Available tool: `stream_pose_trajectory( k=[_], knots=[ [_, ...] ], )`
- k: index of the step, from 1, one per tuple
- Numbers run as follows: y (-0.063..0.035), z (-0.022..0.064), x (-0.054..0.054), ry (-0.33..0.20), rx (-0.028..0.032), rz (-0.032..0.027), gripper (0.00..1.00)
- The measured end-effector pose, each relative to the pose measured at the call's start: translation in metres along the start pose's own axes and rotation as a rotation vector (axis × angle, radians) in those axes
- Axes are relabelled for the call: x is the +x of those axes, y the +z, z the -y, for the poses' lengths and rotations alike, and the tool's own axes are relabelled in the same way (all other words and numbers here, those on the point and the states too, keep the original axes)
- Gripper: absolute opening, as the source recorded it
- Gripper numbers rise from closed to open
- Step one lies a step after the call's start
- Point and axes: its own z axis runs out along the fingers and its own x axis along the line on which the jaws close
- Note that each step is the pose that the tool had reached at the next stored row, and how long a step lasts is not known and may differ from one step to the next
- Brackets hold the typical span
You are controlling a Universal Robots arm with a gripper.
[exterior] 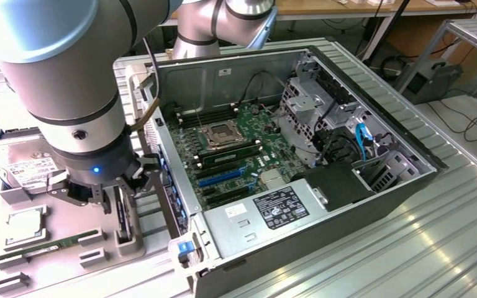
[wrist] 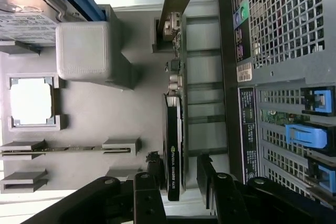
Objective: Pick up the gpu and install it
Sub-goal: 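Pick up the gpu and move the gpu toward the slot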
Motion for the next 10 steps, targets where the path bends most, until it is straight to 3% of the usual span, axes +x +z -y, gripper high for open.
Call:
stream_pose_trajectory(
  k=[10],
  knots=[
    [0.0083, -0.0182, 0.002, 0.000, -0.0001, 0.0001, 0.42]
  ],
)
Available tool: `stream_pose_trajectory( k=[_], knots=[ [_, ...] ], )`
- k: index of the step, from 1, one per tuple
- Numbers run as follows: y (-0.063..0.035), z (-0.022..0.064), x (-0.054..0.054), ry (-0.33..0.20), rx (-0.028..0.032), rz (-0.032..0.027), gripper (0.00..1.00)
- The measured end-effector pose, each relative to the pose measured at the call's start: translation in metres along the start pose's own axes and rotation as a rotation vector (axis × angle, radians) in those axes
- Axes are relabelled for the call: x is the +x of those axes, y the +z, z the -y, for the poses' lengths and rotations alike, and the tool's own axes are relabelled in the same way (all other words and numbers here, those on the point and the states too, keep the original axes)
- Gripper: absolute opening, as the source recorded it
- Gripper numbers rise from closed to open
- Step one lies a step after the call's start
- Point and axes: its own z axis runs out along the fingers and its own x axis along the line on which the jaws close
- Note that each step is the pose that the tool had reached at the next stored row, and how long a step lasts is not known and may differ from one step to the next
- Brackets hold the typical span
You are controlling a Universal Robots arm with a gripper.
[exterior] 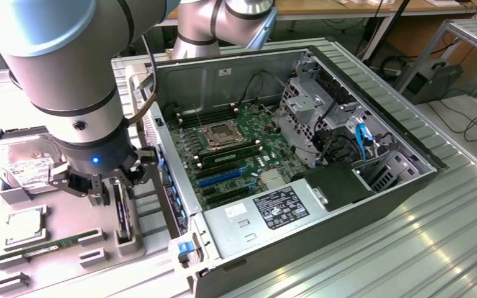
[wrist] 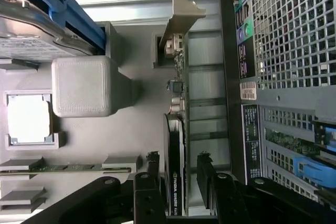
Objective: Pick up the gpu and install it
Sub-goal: 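Pick up the gpu and move the gpu toward the slot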
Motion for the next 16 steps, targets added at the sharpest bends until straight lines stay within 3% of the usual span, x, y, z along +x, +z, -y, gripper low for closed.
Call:
stream_pose_trajectory(
  k=[11, 16],
  knots=[
    [0.0101, -0.0149, 0.001, 0.000, 0.0000, 0.0000, 0.42],
    [0.0141, -0.0173, 0.002, 0.000, 0.0001, -0.0001, 0.42]
  ],
)
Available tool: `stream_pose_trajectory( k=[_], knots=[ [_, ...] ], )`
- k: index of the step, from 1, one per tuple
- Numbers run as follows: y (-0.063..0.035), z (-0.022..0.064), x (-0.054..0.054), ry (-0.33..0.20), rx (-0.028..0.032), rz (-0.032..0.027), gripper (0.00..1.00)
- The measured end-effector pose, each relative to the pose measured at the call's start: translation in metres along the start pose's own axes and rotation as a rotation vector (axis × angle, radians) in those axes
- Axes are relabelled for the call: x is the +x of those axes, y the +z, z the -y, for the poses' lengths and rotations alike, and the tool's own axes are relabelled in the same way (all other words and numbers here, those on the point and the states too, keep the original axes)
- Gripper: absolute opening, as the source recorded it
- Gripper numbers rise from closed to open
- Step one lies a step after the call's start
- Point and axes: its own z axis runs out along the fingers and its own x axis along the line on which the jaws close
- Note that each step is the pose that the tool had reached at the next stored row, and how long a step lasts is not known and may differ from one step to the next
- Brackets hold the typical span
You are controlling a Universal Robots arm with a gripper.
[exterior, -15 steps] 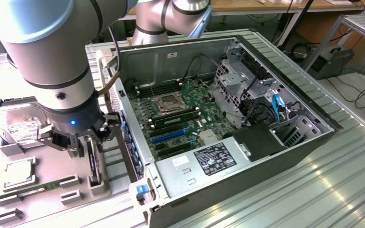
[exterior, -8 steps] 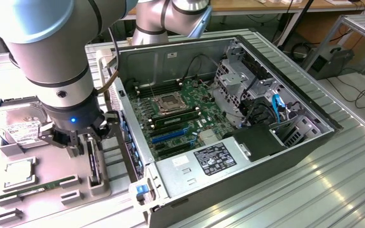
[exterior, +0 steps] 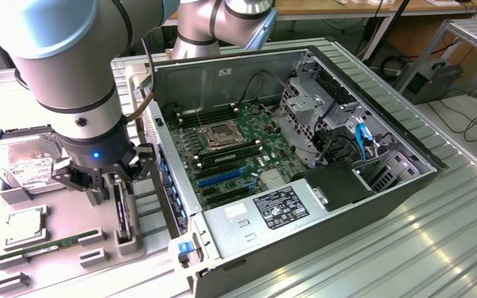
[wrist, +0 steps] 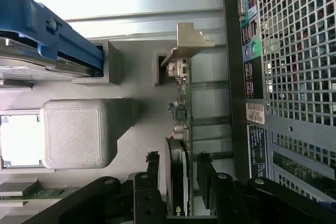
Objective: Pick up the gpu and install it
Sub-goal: 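Pick up the gpu and move the gpu toward the slot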
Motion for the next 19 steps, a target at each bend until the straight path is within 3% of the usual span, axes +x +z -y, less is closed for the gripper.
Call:
stream_pose_trajectory(
  k=[10, 19],
  knots=[
    [0.0082, -0.0034, 0.0005, 0.000, -0.0001, 0.0001, 0.42],
    [0.0088, -0.0035, 0.0005, 0.000, 0.0000, 0.0000, 0.41]
  ],
)
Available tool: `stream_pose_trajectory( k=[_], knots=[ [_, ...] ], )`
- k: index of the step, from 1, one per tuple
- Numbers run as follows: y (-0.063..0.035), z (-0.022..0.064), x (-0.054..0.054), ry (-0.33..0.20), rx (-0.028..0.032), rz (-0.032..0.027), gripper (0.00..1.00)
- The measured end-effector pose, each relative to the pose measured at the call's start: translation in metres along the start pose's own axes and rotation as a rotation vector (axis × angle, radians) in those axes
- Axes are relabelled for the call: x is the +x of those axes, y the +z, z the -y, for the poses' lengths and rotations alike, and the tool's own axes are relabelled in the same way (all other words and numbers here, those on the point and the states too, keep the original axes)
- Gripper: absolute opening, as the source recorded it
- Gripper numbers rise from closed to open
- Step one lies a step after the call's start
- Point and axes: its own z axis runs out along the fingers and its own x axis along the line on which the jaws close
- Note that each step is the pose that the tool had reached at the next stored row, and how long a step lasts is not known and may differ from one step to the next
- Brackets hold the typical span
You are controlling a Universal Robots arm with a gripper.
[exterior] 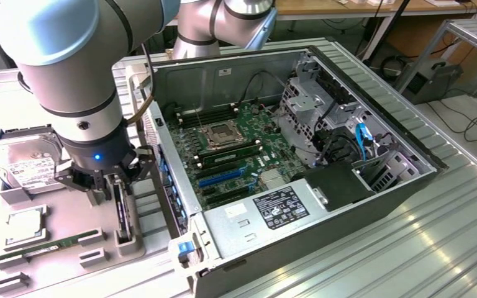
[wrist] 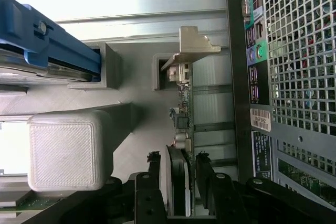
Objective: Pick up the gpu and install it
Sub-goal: 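Pick up the gpu and move the gpu toward the slot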
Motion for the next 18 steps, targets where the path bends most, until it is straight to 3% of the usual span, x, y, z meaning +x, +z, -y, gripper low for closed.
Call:
stream_pose_trajectory(
  k=[2, 13, 15, 18],
  knots=[
    [0.0000, 0.0000, 0.0000, 0.000, 0.0001, -0.0001, 0.29],
    [0.0001, 0.0000, 0.0000, 0.000, -0.0001, 0.0001, 0.29],
    [0.0001, 0.0000, 0.0000, 0.000, -0.0002, 0.0001, 0.36],
    [-0.0001, 0.0000, 0.0000, 0.000, 0.0002, 0.0000, 0.36]
  ],
)
